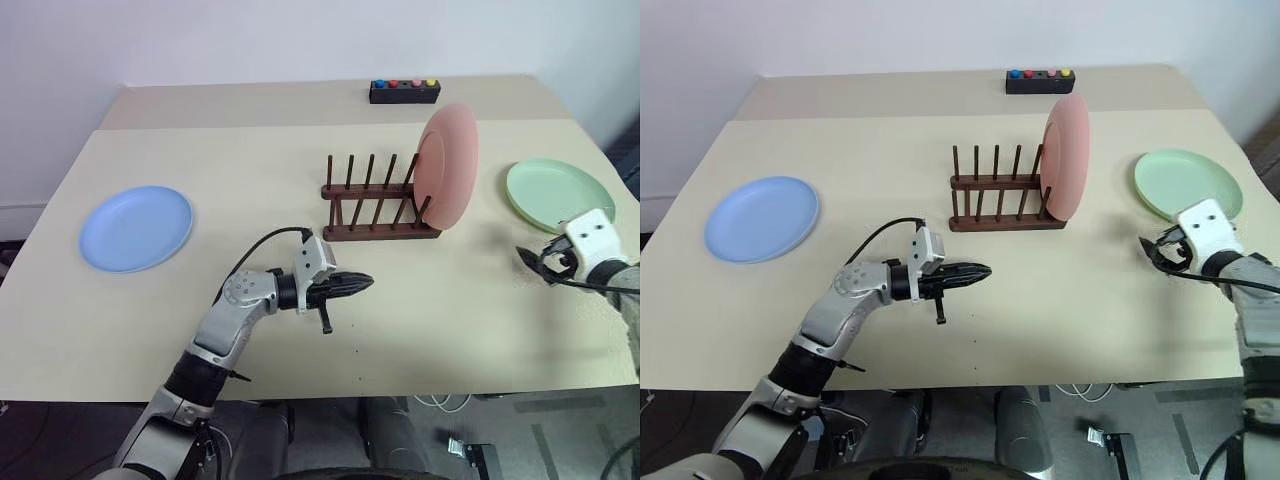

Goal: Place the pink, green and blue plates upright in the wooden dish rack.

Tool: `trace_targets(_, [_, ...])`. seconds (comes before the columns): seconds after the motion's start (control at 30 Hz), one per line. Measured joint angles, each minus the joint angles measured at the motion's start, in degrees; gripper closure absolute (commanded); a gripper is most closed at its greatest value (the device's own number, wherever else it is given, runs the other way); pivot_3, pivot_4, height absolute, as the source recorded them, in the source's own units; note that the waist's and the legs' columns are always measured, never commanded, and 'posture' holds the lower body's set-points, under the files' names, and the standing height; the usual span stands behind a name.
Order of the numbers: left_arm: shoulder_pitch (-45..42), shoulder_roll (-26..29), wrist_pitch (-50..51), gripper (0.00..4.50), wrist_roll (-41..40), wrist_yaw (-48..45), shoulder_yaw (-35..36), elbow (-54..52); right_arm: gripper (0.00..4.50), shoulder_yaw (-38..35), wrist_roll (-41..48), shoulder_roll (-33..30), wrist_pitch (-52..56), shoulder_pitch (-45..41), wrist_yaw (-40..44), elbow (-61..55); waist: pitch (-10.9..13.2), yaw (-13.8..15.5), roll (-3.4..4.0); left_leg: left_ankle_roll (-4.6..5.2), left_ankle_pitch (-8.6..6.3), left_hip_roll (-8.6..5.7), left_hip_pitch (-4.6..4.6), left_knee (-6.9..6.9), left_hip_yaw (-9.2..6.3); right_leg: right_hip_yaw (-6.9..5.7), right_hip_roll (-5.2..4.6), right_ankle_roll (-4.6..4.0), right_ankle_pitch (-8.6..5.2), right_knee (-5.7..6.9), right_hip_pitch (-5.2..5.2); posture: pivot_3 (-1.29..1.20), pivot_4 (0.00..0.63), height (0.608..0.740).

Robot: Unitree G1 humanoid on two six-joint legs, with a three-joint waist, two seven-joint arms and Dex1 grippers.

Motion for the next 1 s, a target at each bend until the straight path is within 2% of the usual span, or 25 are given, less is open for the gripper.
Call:
trace_targets(0.23, [0.88,0.63,0.0,4.45,0.26,0.48,0.05,-0.16,0.02,7.56,-10.32,-0.7,-13.12,-13.53,-5.66,20.49,0.01,0.05,-0.06,0.0,0.0,0.0,0.02,0.05,0.0,0.0,0.0,-0.01,0.0,-0.02,0.08,0.0,0.15,0.74])
trace_targets(0.27, [1.03,0.72,0.0,4.45,0.29,0.65,0.05,-0.2,0.26,8.18,-10.96,-0.7,-14.09,-14.73,-6.17,22.48,0.0,0.1,-0.07,0.0,0.0,0.0,0.03,0.06,0.0,0.0,0.0,-0.01,0.0,-0.04,0.11,0.0,0.15,0.74])
trace_targets(0.33, [1.14,0.9,0.02,4.45,0.41,0.96,0.05,-0.23,0.9,9.11,-12.08,-0.67,-15.54,-16.48,-6.93,25.98,0.01,0.22,-0.1,0.0,0.0,-0.01,0.1,0.07,-0.01,0.0,0.0,-0.02,0.0,-0.09,0.24,0.0,0.15,0.74])
trace_targets(0.4, [1.16,1.02,0.02,4.45,0.46,1.3,0.05,-0.28,1.82,9.79,-12.6,-0.37,-16.29,-17.56,-7.48,28.6,0.01,0.29,-0.1,0.0,0.0,-0.01,0.13,0.07,-0.01,0.0,-0.01,-0.02,0.0,-0.1,0.27,0.0,0.15,0.74])
trace_targets(0.53, [1.34,1.24,0.03,4.45,0.47,1.48,0.05,-0.57,3.98,10.14,-13.17,-0.17,-17.31,-17.83,-8.7,31.65,0.01,0.2,-0.09,0.0,0.0,-0.01,0.14,0.05,-0.01,0.0,-0.01,-0.02,0.0,-0.1,0.26,0.0,0.15,0.74])
trace_targets(0.57, [1.44,1.35,0.03,4.45,0.46,1.49,0.05,-0.62,4.38,10.3,-13.26,-0.17,-17.45,-17.79,-8.85,32.29,0.01,0.13,-0.1,0.0,0.0,-0.01,0.14,0.04,-0.01,0.0,-0.01,-0.02,0.0,-0.1,0.26,0.0,0.15,0.74])
trace_targets(0.8, [1.56,1.43,0.09,4.45,0.46,1.43,0.03,-0.62,4.45,10.52,-14.43,-0.37,-19.12,-16.2,-12.99,31.44,0.01,0.05,-0.09,0.0,0.0,-0.01,0.18,0.02,-0.01,0.01,0.0,-0.01,0.0,-0.09,0.27,0.0,0.15,0.74])
trace_targets(1.0, [1.52,1.54,0.1,4.45,0.45,1.23,0.04,-0.61,4.45,11.51,-18.13,-3.12,-21.38,-10.32,-17.77,22.62,0.03,-0.02,0.05,0.0,0.0,-0.02,0.15,0.0,0.0,0.05,-0.01,0.0,0.0,-0.07,0.2,0.0,0.15,0.74])
